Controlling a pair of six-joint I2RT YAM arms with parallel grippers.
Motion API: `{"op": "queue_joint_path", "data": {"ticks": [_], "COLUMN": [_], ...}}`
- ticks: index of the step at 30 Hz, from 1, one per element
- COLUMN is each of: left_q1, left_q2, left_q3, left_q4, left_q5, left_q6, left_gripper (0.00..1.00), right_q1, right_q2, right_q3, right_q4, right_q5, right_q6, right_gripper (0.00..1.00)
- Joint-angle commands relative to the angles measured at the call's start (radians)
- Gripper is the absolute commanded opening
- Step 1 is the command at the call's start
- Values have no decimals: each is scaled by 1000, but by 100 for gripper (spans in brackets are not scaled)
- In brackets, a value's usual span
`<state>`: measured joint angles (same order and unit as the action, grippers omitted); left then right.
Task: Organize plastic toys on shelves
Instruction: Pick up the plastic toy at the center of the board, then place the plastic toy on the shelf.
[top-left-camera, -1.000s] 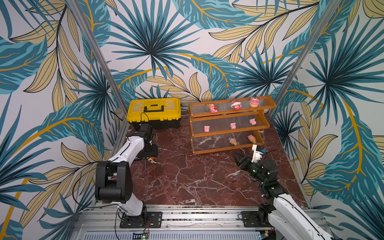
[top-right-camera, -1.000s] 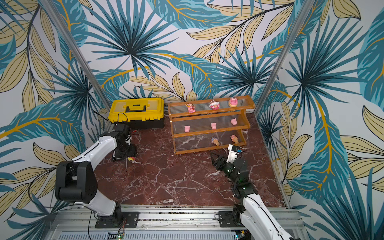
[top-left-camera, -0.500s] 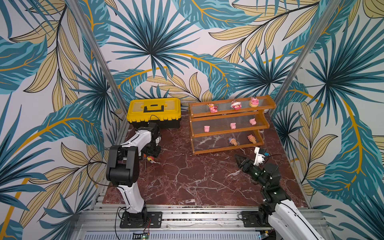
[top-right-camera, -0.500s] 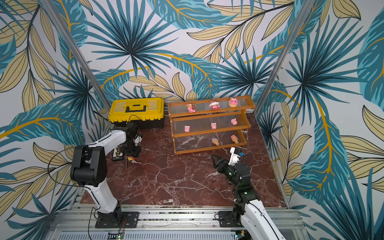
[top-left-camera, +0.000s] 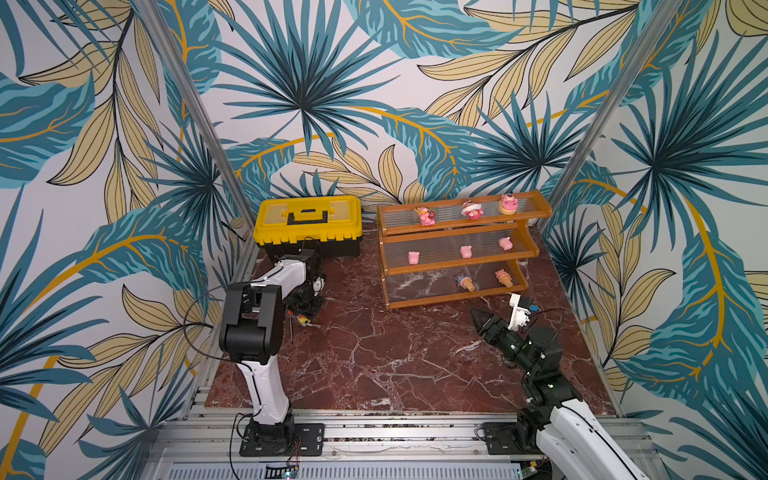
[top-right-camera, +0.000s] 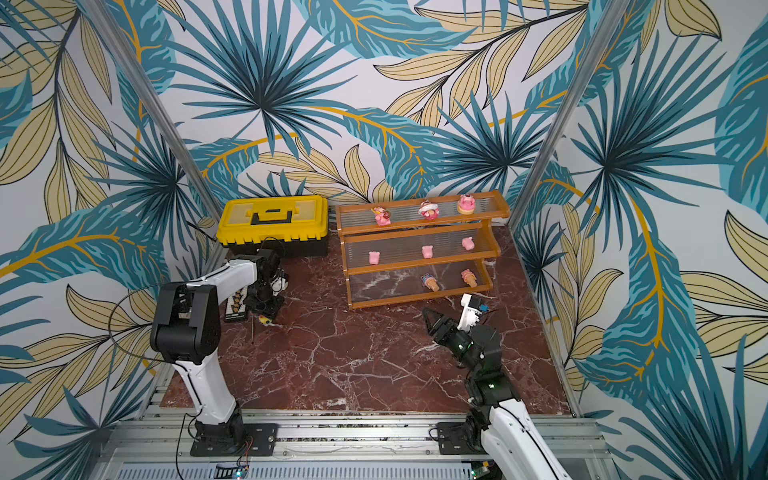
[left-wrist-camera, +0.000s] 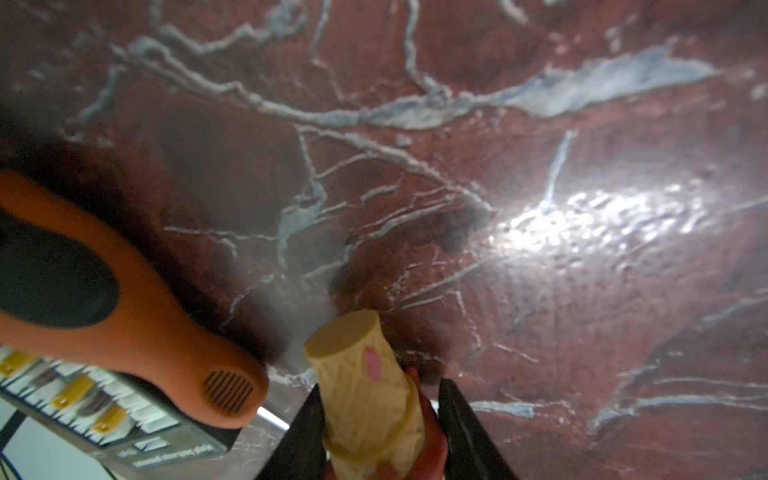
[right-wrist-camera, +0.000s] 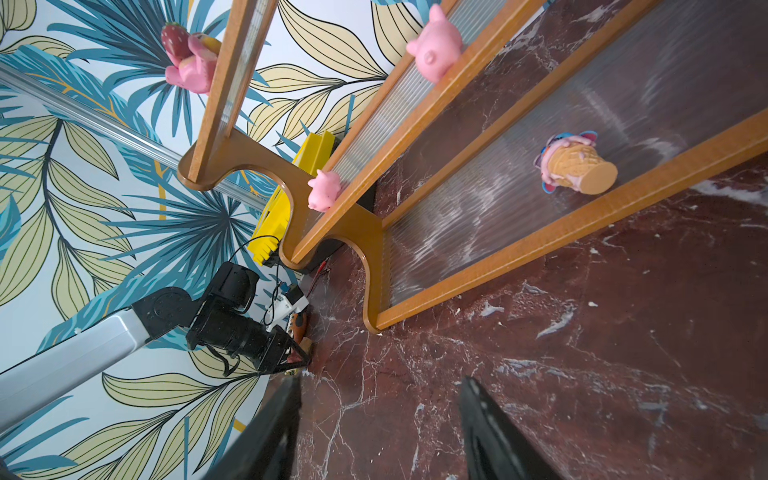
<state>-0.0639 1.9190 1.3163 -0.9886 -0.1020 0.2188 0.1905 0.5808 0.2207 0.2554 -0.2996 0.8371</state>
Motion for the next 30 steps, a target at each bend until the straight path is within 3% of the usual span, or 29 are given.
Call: {"op": "queue_joint_path", "data": {"ticks": [1, 4, 6, 10, 12, 16, 17, 18, 21, 25, 30], "left_q1": [-2, -6, -20, -100, -153, -264, -288, -313, -383, -464, -554], "left_q2": [-62, -206, -339, -560, -657, -749, -753, -750, -726, -703, -698], "left_q3": [27, -11, -62, -174, -235, -244, -229, -211, -150, -102, -79], "left_q4": [-24, -8, 24, 75, 122, 103, 79, 53, -23, -60, -36], "left_q5": [123, 317, 505, 851, 948, 960, 956, 946, 911, 853, 798], "left_q6": [-8, 19, 45, 168, 228, 352, 388, 415, 483, 531, 579], "left_gripper": [29, 27, 25, 24, 24, 25, 25, 25, 25, 25, 26], "right_q1": [4, 4, 5, 11, 23, 114, 161, 209, 309, 358, 405], "right_q2": [-4, -1, 1, 3, 27, 82, 88, 97, 157, 249, 411], "right_q3": [42, 88, 123, 177, 232, 383, 414, 444, 522, 577, 641], "right_q4": [-2, -50, -72, -33, -71, -272, -327, -384, -519, -555, -583], "right_q5": [-44, -116, -187, -372, -454, -510, -488, -466, -459, -500, -594], "right_q6": [-37, -138, -243, -480, -611, -908, -997, -1079, -1225, -1267, -1263], "right_gripper": [62, 62, 62, 61, 63, 81, 95, 99, 99, 99, 85]}}
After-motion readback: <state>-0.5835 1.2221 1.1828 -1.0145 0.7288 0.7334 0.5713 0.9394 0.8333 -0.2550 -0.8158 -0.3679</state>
